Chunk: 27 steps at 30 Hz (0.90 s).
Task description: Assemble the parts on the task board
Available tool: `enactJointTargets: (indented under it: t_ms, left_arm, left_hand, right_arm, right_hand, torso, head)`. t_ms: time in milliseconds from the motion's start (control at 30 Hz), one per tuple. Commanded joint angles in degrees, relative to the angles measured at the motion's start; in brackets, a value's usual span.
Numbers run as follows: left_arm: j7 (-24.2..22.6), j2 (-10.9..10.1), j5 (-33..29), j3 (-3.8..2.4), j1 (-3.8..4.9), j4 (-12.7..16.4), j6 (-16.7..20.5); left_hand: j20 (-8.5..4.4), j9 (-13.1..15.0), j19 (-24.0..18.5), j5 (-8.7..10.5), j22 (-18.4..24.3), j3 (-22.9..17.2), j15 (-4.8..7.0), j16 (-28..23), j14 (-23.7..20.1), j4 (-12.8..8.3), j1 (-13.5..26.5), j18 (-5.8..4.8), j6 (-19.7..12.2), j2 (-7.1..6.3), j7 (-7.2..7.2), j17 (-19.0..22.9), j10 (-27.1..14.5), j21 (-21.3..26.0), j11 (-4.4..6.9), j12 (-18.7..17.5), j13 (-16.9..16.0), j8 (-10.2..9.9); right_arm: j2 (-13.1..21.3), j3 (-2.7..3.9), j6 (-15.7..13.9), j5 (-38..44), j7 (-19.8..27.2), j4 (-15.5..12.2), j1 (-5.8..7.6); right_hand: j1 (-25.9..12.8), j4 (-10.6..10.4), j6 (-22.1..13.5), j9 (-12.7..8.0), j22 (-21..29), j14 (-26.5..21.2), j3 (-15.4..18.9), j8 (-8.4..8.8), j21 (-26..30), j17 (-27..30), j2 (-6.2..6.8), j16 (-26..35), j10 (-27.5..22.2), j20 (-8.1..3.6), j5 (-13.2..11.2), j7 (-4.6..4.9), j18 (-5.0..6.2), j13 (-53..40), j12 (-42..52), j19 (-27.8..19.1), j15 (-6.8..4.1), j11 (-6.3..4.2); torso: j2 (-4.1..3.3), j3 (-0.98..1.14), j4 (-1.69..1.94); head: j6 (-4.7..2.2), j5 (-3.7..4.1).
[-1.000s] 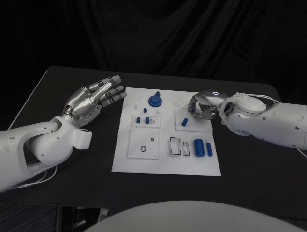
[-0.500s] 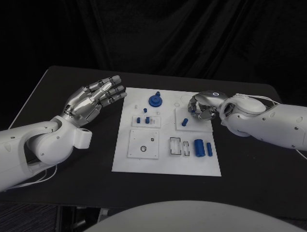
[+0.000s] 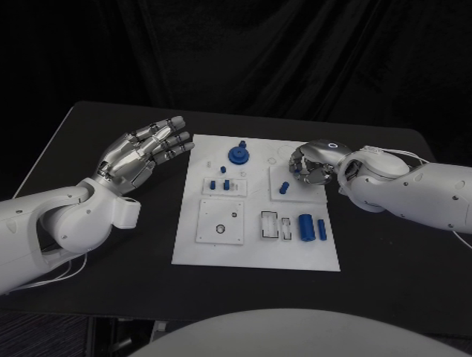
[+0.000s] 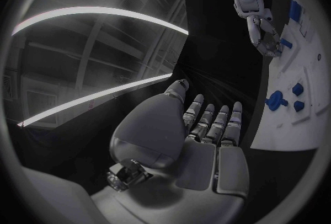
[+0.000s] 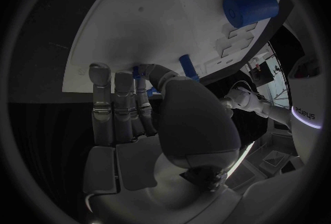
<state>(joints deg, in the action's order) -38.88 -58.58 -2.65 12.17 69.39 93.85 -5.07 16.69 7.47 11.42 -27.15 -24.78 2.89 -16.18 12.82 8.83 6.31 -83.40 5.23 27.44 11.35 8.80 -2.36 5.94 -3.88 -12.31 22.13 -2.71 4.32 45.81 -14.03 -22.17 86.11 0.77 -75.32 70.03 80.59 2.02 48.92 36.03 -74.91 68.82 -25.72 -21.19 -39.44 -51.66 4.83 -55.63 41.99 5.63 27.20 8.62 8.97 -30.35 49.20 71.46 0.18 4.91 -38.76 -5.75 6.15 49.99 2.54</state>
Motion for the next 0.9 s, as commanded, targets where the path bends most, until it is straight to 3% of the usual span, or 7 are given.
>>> enactJointTargets:
  t_ms: [33,467,900]
  left_arm:
    - [-5.3,0.0,-0.1,-0.05,-0.05,0.0,-0.9]
    - [-4.9,0.3,-0.1,-0.05,-0.08,-0.5,-0.9]
    - [-4.4,0.3,-0.1,-0.05,-0.09,-0.5,-0.2]
  left_hand:
    - [0.18,-0.1,0.4,-0.27,-0.1,-0.3,-0.25,0.5,0.1,-0.3,0.5,-0.85,0.0,0.26,0.37,-0.1,0.1,-0.4,-0.51,0.0,0.0,0.2]
    - [0.16,-0.1,0.8,-0.48,-0.3,-0.6,-0.37,1.0,0.5,-0.4,0.7,-0.99,-0.1,0.38,0.39,-0.2,0.2,-0.5,-0.65,0.2,0.0,0.2]
    - [0.15,-0.1,1.3,-0.48,-0.7,-1.1,-0.45,1.4,0.7,-0.7,0.8,-1.08,0.1,0.38,0.41,-0.2,0.5,-0.6,-0.92,0.9,-0.1,0.3]
  right_arm:
    - [0.2,-0.06,-2.7,-1.7,0.2,0.3,-0.28]
    - [1.3,0.37,-4.0,-5.8,0.0,-1.4,-0.08]
    - [3.6,0.52,-3.1,-6.5,-1.2,-6.2,3.19]
  right_hand:
    - [1.6,1.0,0.0,0.1,-3.7,0.2,-0.5,-0.44,-0.7,-0.3,-1.07,-0.1,0.9,0.05,0.1,0.05,-0.24,0.1,-0.2,-0.1,-0.10,-0.35]
    - [1.4,1.1,-0.2,0.7,-3.9,1.2,-0.6,-1.14,-2.1,-0.5,-1.12,-0.6,1.4,0.07,0.6,0.11,-0.35,1.3,-2.0,0.4,-0.06,-0.19]
    - [1.2,1.0,-0.6,0.8,-3.9,1.4,-0.6,-1.29,-2.5,-0.6,-1.02,-0.7,1.6,0.14,0.1,0.17,-0.37,2.0,-3.0,0.4,0.01,-0.11]
  torso:
    - [0.00,0.01,-0.04]
    - [-0.09,-0.05,0.17]
    - [-0.10,-0.07,0.15]
  head:
    - [0.01,-0.15]
    - [0.01,-0.05]
    - [0.01,-0.38]
